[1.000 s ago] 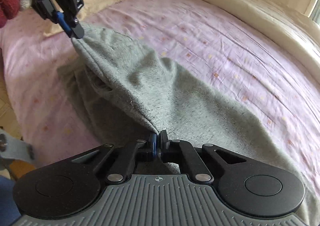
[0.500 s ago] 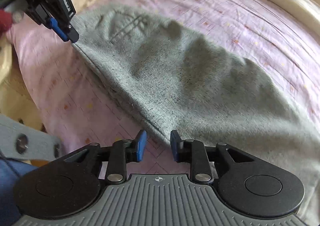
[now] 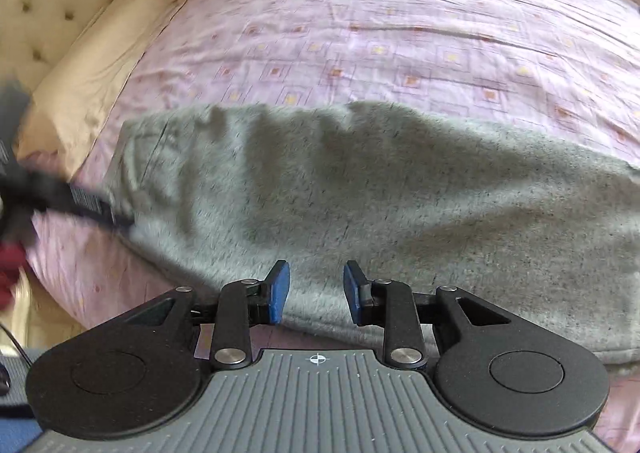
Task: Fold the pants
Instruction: 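Fold the trousers over again and open both grippers above the bed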
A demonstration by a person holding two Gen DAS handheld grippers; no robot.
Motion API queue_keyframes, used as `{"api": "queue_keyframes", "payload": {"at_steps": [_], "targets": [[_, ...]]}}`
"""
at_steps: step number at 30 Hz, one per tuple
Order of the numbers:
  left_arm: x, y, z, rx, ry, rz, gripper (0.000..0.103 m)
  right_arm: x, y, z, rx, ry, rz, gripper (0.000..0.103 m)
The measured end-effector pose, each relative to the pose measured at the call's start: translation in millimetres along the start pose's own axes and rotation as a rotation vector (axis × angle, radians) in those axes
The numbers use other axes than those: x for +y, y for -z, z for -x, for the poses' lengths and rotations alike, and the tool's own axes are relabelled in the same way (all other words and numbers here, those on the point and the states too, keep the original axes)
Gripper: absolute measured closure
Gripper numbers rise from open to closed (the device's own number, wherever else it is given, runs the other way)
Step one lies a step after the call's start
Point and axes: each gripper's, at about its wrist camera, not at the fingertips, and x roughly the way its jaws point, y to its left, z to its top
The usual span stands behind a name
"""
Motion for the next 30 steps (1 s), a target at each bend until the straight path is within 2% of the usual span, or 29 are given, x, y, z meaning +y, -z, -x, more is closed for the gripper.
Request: {"api": "queue_keyframes", "payload": {"at_steps": [2, 5, 11, 15, 17, 21, 25, 30], "targets": [[11, 10, -22, 0.079, 0.002, 0.032, 0.074, -6, -10, 1, -0.011, -0.001, -0.016, 0.074], [22, 21, -14, 0.059, 0.035, 0.067, 0.076, -13, -33, 0, -0.042, 0.020, -0.019, 0.074], [10, 22, 40, -0.061, 0.079, -0.072, 0.078, -21, -101, -25, -0.082, 0.024, -0.013, 0.074], [-5, 10, 78, -0.151, 0.153, -0.148, 0.077, -21, -135, -63, -0.028, 0.041, 0.007, 0.074], [-13, -2, 86, -0.178, 0.155, -0.156, 0.077, -21, -141, -79, 0.006, 0.049, 0.008, 0.074], [-25, -42, 82, -0.207, 0.143, -0.132, 0.077, -16, -125, -95, 0.098, 0.027, 0.029, 0.074], [-42, -82, 75, -0.225, 0.143, -0.131, 0.077, -1, -85, -83, 0.085, 0.026, 0.109, 0.073], [-87, -125, 56, -0.235, 0.120, -0.208, 0.077, 10, -56, -72, 0.061, 0.042, 0.148, 0.073]]}}
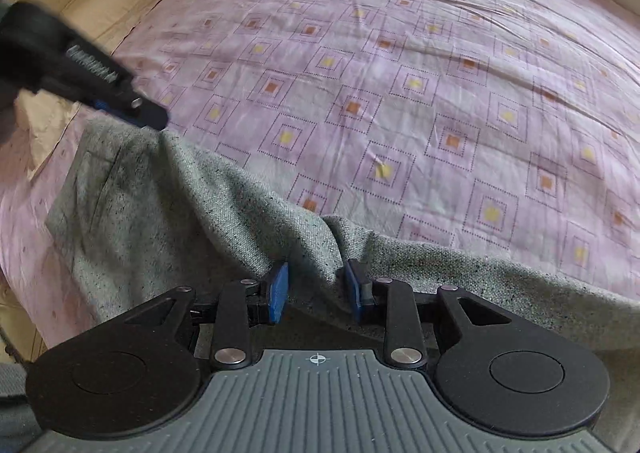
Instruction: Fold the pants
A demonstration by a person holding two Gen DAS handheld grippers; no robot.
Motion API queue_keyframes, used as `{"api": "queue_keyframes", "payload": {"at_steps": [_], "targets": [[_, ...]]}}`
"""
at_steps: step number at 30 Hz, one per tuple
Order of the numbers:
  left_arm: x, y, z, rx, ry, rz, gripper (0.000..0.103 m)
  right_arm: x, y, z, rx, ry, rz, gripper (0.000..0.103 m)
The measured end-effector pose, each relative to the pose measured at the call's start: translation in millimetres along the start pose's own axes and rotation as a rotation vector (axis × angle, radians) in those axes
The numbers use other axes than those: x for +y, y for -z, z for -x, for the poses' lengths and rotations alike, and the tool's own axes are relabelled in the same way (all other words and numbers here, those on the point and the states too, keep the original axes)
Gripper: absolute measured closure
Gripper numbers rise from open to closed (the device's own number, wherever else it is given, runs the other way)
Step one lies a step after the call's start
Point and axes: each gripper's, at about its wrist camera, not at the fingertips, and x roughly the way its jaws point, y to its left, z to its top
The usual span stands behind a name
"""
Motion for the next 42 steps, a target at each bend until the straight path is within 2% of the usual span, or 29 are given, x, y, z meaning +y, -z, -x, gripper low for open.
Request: {"api": "queue_keyframes", "payload": {"at_steps": [4, 6, 8, 11, 15, 18, 22, 25, 28, 34, 38, 42], "targets": [[-31, -8, -31, 0.056, -0.018, -0.106, 0.072, 0, -1, 3, -0.005, -0.005, -0.039, 0.073], [-43, 1, -45, 0.111, -0.029, -0.168, 0.072, -2, 1, 4, -0.006, -0.013, -0.051, 0.073], [-50, 18, -50, 0.148, -0.005, -0.235, 0.073, -2, 3, 6, -0.004, -0.021, -0.052, 0.073], [-55, 52, -34, 0.089, -0.019, -0.314, 0.073, -3, 7, 16, 0.002, -0.049, -0.044, 0.073], [-49, 93, -10, -0.007, 0.003, -0.313, 0.073, -14, 9, 43, -0.056, -0.103, -0.053, 0.073], [-52, 109, 2, -0.061, 0.013, -0.316, 0.073, -24, -1, 60, -0.123, -0.080, -0.063, 0.073], [-57, 118, 6, -0.087, 0.011, -0.326, 0.075, -25, -27, 62, -0.174, -0.035, -0.021, 0.073], [-57, 124, 9, -0.109, 0.019, -0.319, 0.076, -20, -43, 43, -0.116, -0.071, 0.007, 0.073], [-58, 131, 14, -0.136, 0.022, -0.332, 0.076, -11, -44, 18, -0.005, -0.112, 0.015, 0.073], [-59, 148, 15, -0.152, 0.019, -0.387, 0.076, 11, 0, 9, 0.144, -0.180, 0.040, 0.073], [-63, 153, 13, -0.158, 0.015, -0.425, 0.076, 12, 15, 9, 0.177, -0.209, -0.004, 0.073], [-63, 152, 14, -0.165, 0.014, -0.433, 0.076, 3, 7, 3, 0.160, -0.233, -0.106, 0.073]]}}
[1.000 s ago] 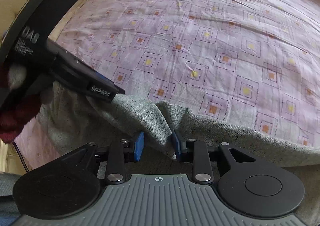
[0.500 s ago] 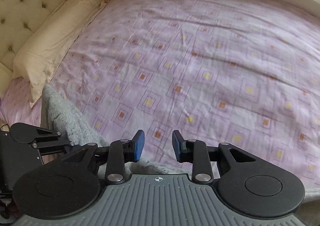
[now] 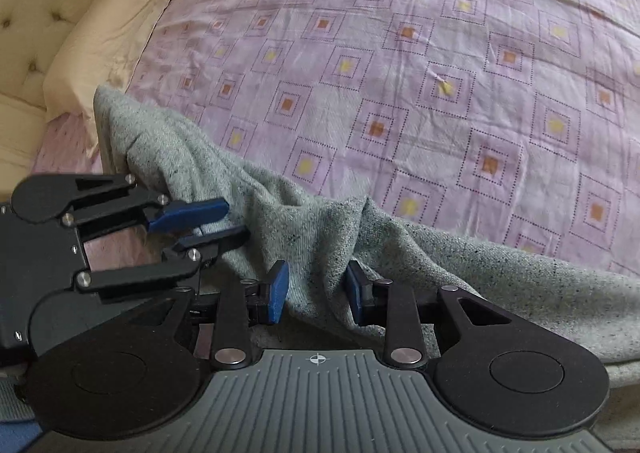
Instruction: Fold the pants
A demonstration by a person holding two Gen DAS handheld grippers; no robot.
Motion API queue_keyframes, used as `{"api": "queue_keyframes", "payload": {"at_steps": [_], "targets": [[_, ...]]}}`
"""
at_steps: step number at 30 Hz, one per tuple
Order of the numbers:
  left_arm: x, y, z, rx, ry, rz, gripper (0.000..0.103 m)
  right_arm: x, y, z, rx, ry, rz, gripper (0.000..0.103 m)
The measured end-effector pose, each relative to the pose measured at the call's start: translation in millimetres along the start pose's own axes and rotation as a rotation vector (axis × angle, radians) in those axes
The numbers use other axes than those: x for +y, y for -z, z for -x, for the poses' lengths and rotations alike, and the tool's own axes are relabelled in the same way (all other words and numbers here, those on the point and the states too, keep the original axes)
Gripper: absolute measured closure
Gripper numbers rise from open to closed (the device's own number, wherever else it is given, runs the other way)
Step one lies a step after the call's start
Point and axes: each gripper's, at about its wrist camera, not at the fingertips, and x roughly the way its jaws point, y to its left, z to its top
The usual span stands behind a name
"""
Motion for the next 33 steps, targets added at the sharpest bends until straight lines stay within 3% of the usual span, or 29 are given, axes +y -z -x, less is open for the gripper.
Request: {"api": "queue_keyframes", "payload": {"at_steps": [6, 8, 9, 10, 12, 14, 18, 19, 23, 27, 33], "targets": [[5, -2, 1, -0.005, 0.008, 0.028, 0.076, -24, -20, -14, -0.026, -0.099, -0.236, 0.070], [4, -2, 1, -0.006, 0.007, 0.024, 0.076, -32, -18, -18, -0.025, -0.120, -0.287, 0.075], [3, -1, 2, -0.007, 0.007, 0.020, 0.076, -34, -17, -18, -0.023, -0.121, -0.292, 0.086], [3, -1, 2, -0.008, 0.008, 0.016, 0.076, -34, -17, -17, -0.025, -0.107, -0.278, 0.099], [6, -3, 6, -0.022, 0.008, 0.012, 0.075, -30, -17, -6, -0.042, -0.100, -0.221, 0.099], [15, -9, 18, -0.074, -0.006, 0.043, 0.074, -20, -25, 14, -0.121, -0.075, -0.151, 0.099], [49, -22, 35, -0.152, -0.026, 0.194, 0.047, -9, -64, 49, -0.345, -0.008, -0.036, 0.100], [58, -23, 33, -0.154, -0.041, 0.228, 0.045, -9, -76, 49, -0.365, 0.023, -0.010, 0.100], [92, -23, 3, -0.058, -0.159, 0.308, 0.046, -24, -119, 29, -0.366, 0.078, 0.020, 0.103], [118, 2, -30, 0.127, -0.131, 0.374, 0.045, -34, -140, 11, -0.337, 0.112, 0.005, 0.103], [111, 41, -18, 0.132, -0.094, 0.381, 0.042, 0, -116, 18, -0.335, 0.093, 0.148, 0.100]]}}
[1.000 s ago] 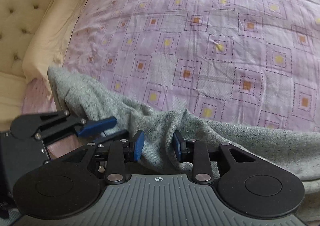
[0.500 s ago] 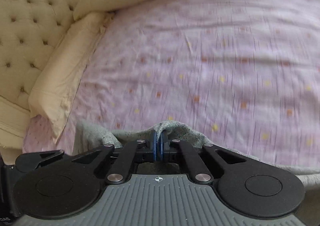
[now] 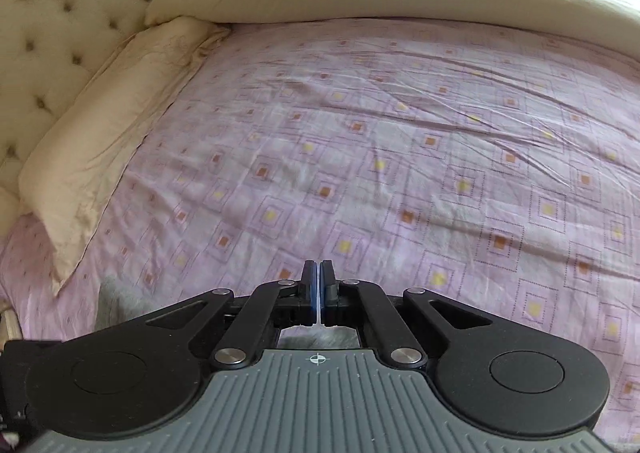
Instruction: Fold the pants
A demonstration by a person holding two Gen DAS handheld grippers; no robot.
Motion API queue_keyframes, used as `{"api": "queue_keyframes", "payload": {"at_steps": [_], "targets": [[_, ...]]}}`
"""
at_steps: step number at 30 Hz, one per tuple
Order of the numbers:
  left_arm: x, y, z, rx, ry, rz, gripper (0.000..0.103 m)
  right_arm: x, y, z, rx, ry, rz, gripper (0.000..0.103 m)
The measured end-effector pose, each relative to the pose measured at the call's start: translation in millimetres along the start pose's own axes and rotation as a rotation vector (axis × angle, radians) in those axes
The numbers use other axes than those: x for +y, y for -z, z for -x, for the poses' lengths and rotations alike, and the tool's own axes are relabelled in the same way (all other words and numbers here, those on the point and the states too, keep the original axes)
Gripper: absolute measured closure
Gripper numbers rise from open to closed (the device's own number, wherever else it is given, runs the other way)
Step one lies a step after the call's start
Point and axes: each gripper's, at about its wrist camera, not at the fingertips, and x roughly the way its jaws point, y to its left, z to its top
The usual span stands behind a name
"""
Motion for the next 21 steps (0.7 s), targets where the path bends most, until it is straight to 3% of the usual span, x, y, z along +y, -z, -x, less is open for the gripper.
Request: {"api": "queue_keyframes", "payload": {"at_steps": [3, 6, 9, 11, 17, 21], "targets": [[-1, 6, 1, 0.034, -0.004, 0.033, 0.041, 21, 25, 5, 0.025, -0.028, 0.052, 0.100], [-4, 9, 3, 0.051, -0.016, 0.031, 0.042, 38, 53, -8, 0.104, 0.003, 0.077, 0.100], [-12, 5, 11, 0.049, -0.019, -0.032, 0.052, 43, 61, -36, 0.147, 0.071, 0.089, 0.100], [-16, -3, 23, 0.021, 0.017, -0.050, 0.058, 39, 53, -57, 0.169, 0.100, 0.070, 0.101], [-25, -46, 46, -0.127, 0.078, -0.028, 0.055, 35, 27, -51, 0.078, 0.054, 0.004, 0.100], [-24, -65, 30, -0.151, 0.021, 0.041, 0.052, 23, 35, -15, -0.002, 0.058, -0.064, 0.099]]}}
